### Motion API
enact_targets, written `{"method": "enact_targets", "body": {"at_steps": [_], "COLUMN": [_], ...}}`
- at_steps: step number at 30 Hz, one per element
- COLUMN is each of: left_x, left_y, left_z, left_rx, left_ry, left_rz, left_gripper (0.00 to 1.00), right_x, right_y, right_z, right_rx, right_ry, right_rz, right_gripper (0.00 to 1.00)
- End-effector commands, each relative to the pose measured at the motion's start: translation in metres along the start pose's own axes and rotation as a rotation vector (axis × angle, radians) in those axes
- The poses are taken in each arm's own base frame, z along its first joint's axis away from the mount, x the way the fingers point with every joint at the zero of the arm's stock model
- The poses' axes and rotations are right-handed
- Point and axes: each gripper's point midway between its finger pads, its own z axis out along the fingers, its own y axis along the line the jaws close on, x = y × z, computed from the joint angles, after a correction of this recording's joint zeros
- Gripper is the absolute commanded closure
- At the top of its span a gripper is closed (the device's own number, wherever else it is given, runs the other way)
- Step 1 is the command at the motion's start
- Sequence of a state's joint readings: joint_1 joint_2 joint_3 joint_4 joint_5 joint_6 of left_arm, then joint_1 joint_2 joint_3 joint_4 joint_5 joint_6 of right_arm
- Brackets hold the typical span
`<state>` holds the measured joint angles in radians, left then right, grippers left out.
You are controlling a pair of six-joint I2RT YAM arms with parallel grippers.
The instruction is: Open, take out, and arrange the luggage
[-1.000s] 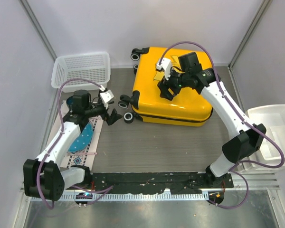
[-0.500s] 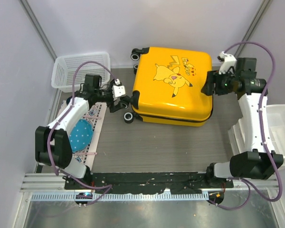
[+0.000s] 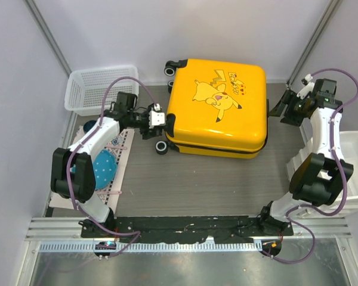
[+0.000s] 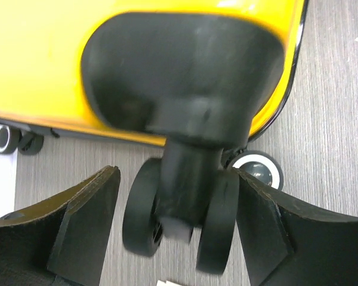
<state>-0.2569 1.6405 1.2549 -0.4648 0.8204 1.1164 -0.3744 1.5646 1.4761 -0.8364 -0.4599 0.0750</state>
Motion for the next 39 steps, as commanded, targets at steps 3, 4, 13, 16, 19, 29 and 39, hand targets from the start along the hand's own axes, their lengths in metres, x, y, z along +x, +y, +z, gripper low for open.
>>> {"method": "enact_targets", "body": {"at_steps": [3,4,13,16,19,29,39], "left_x": [-0.020,-0.020,-0.015,-0.013,-0.013,-0.017,-0.028], "left_y": [-0.002,-0.001,0.011,0.015,0.018,0.015,0.020], "left_z": [0.015,0.016,0.021,0.023,0.024,0.026,0.030], "left_rx": [0.026,0.021,-0.025,-0.028,-0.041,-0.036,-0.059], "left_ry": [-0.035,-0.035,-0.022,-0.017,-0.018,-0.015,-0.025], "left_rz": [0.125,0.131,0.118,0.103,0.094,0.093,0.091], "left_gripper": [0.22,0.23,0.27,0.29,0.33,0.55,1.00], "right_x": [-0.044,-0.043,-0.042,-0.041,-0.032,-0.036,-0.051], "right_y": [0.024,0.024,0.035,0.038,0.042,0.082,0.098], "right_z": [0.015,0.022,0.047,0.050,0.055,0.033,0.004], "right_rx": [-0.171,-0.202,-0.495,-0.541,-0.590,-0.767,-0.847], "right_ry": [-0.130,-0.113,-0.042,-0.036,0.009,0.022,-0.029], "right_rz": [0.068,0.094,0.276,0.302,0.356,0.430,0.433], "right_gripper": [0.32,0.34,0.26,0.24,0.24,0.26,0.35]}}
